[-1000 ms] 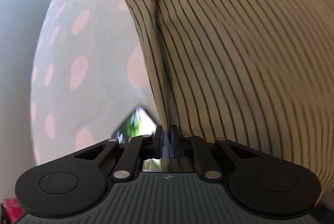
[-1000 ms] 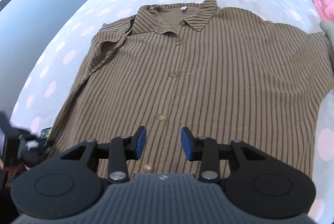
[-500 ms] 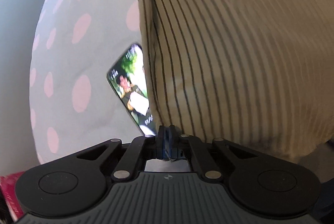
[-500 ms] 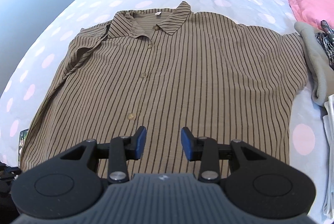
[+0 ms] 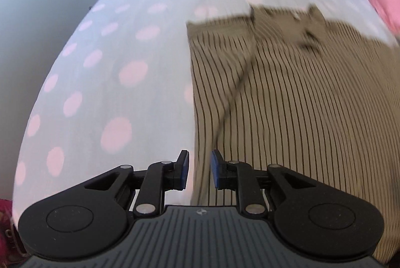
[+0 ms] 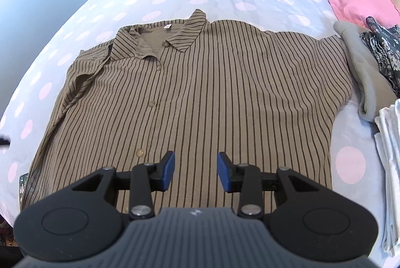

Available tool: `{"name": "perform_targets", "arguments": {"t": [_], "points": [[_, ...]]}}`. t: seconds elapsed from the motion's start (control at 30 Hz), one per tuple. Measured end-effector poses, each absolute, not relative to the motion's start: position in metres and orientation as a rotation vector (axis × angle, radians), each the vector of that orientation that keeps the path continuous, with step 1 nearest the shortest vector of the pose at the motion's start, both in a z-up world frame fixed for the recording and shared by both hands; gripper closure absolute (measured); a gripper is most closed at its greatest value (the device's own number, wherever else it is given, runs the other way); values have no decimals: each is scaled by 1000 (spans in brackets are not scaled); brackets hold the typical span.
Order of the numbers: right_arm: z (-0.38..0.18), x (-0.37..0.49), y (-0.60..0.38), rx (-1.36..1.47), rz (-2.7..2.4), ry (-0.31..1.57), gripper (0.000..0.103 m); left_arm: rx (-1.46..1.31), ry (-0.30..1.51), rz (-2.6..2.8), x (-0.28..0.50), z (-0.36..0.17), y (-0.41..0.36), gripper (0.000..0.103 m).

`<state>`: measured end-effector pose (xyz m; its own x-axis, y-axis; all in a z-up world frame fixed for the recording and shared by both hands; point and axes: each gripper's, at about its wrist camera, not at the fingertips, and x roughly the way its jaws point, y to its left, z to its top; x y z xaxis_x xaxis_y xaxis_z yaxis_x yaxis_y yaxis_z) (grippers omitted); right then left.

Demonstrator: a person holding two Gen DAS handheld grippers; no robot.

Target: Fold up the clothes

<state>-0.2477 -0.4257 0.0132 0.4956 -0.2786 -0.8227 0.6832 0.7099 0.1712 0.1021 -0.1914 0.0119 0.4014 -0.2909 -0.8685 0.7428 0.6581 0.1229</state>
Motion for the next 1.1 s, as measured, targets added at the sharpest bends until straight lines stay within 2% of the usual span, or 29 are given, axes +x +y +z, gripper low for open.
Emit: {"name": "perform_targets", "arguments": {"t": [0.2, 0.33, 0.43, 0.67, 0.8, 0.83, 0.9, 0.97, 1.1], "points": [[10, -240, -435, 541, -616, 880, 62, 444, 891, -668, 173, 0, -242, 86], [2, -235, -446, 568, -637, 895, 61, 324, 892, -636, 229, -13, -275, 79], [-8, -234, -457, 602, -661, 917, 61, 264, 903, -624, 266, -24, -303, 79], [-28, -230, -480, 681, -692, 951, 61, 210, 938, -586, 321, -63, -354, 69], [-32, -226, -486, 683, -680, 946, 61, 223, 951, -565, 332, -86, -371, 69], [-33, -225, -488, 684, -679, 949, 61, 236, 948, -561, 333, -90, -375, 71], [-37, -224, -490, 703, -682, 958, 61, 226, 958, -564, 334, -97, -377, 91], [-38, -226, -492, 723, -679, 963, 61, 217, 949, -598, 335, -98, -378, 102], [-38, -226, -493, 733, -679, 962, 61, 233, 880, -572, 336, -91, -375, 103]]}}
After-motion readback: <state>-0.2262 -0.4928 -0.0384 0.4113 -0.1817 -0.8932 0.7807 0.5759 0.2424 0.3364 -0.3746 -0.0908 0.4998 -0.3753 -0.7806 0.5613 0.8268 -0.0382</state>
